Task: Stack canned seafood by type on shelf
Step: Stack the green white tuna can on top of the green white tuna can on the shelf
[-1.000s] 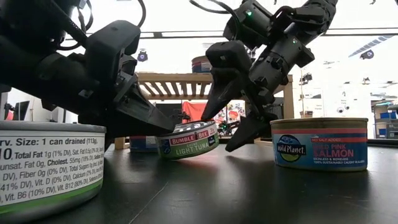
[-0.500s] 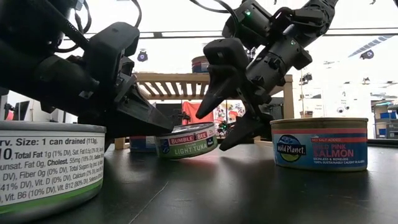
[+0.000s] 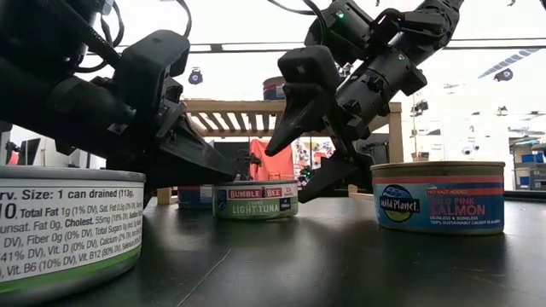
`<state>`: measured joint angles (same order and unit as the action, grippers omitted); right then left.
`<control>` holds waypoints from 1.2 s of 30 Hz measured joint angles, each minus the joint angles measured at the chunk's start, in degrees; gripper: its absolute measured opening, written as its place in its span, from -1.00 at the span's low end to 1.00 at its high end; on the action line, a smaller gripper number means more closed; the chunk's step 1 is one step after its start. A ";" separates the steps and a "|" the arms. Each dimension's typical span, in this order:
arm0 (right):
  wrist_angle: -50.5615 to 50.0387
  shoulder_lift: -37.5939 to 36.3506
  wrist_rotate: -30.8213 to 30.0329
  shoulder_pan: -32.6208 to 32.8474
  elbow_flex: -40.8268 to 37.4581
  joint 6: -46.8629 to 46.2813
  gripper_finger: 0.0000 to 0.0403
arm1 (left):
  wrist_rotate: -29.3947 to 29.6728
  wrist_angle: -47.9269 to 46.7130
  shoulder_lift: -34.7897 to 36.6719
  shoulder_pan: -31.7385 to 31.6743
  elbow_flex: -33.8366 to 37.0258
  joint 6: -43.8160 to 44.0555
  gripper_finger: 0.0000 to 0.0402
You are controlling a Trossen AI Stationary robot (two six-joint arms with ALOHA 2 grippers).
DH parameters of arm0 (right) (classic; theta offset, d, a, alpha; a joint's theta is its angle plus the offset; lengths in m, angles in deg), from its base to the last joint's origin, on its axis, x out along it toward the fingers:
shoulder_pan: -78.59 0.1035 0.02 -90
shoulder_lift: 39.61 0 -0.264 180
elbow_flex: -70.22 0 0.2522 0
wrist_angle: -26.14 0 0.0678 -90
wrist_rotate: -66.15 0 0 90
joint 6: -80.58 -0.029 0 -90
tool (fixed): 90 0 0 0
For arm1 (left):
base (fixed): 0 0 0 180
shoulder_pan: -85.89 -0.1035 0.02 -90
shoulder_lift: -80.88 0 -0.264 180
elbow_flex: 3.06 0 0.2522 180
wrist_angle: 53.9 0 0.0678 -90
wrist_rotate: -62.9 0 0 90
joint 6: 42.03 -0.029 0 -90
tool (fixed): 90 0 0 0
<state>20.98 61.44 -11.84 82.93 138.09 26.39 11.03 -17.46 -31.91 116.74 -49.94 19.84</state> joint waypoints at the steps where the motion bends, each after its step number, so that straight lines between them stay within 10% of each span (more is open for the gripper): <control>1: -0.04 0.00 0.00 0.00 0.00 -0.02 0.70 | 0.00 0.01 0.00 0.00 0.00 0.03 -1.00; 36: -0.94 0.16 0.67 -0.04 0.00 0.98 0.70 | -3.20 -3.40 10.97 -1.42 0.11 -12.06 -1.00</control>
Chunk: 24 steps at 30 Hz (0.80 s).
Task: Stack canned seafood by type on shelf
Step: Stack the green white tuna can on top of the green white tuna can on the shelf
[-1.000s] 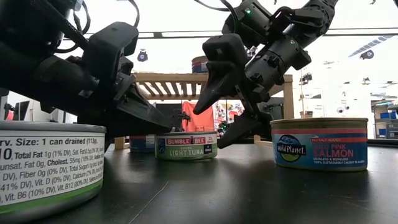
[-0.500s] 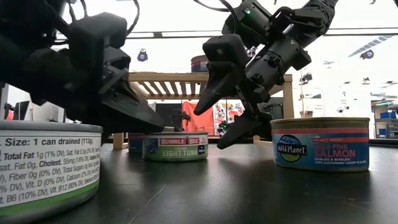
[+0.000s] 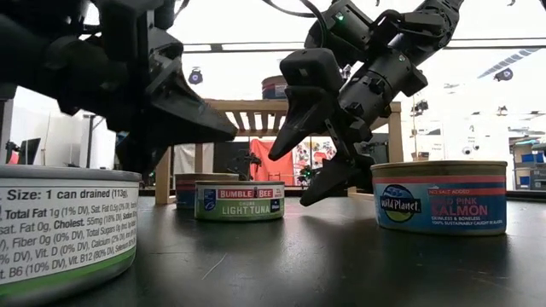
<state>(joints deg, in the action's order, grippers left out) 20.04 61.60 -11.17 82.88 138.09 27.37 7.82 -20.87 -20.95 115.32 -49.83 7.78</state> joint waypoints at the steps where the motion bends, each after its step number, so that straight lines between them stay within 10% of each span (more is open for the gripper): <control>1: -0.01 0.00 0.33 0.00 0.00 -0.01 0.70 | -0.13 -0.51 0.60 -0.20 0.00 -0.60 -1.00; 15: -0.10 0.00 1.30 -0.09 0.00 0.21 0.70 | -7.18 -20.01 9.03 -1.53 -0.89 -6.70 -1.00; 24: -0.09 0.00 1.30 -0.59 0.00 0.28 0.70 | -8.31 -49.55 7.52 -2.83 -13.87 -21.53 -1.00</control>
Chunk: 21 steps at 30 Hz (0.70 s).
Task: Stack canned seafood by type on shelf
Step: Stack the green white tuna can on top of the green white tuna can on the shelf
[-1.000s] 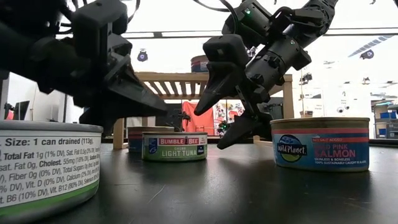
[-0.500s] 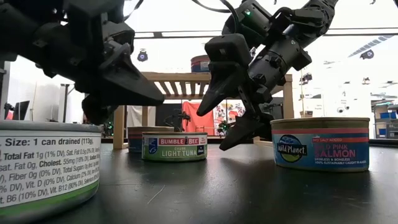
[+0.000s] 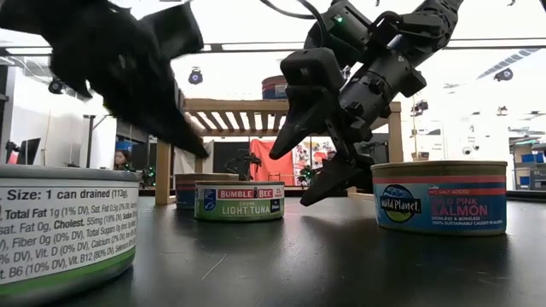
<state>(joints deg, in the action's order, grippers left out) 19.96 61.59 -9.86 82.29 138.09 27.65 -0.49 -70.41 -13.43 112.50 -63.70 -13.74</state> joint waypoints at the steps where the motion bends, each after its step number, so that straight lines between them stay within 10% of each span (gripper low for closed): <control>1: 0.00 0.00 0.01 -0.02 0.00 0.00 0.70 | 0.06 -1.59 -0.60 -0.28 -0.35 0.76 -1.00; 21: 0.28 0.14 4.34 -1.29 0.00 -1.80 0.70 | -0.63 8.38 -1.91 0.25 5.27 13.76 -1.00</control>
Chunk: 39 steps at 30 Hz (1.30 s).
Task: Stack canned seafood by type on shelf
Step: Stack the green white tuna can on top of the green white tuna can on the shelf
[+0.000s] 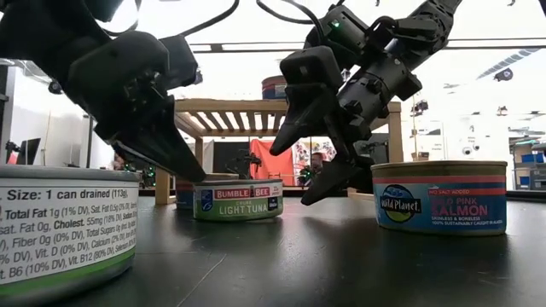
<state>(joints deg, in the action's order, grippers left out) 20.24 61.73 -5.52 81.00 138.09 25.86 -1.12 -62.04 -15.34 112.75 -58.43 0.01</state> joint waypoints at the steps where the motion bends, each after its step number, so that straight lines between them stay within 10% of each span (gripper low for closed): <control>1: 0.05 0.01 -0.02 0.00 0.00 -0.01 0.70 | 0.08 0.97 0.00 0.10 0.58 0.66 -1.00; 26: 4.76 0.10 -1.09 0.09 1.31 8.30 0.70 | 3.41 4.11 -0.26 2.17 2.20 1.96 -1.00; 39: 1.48 0.10 -11.45 0.63 4.69 20.43 0.70 | 3.51 4.27 -0.12 1.92 2.02 0.63 -1.00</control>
<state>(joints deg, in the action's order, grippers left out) 21.72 61.83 -16.98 81.64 142.78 46.29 2.40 -57.76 -15.47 114.66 -56.41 0.64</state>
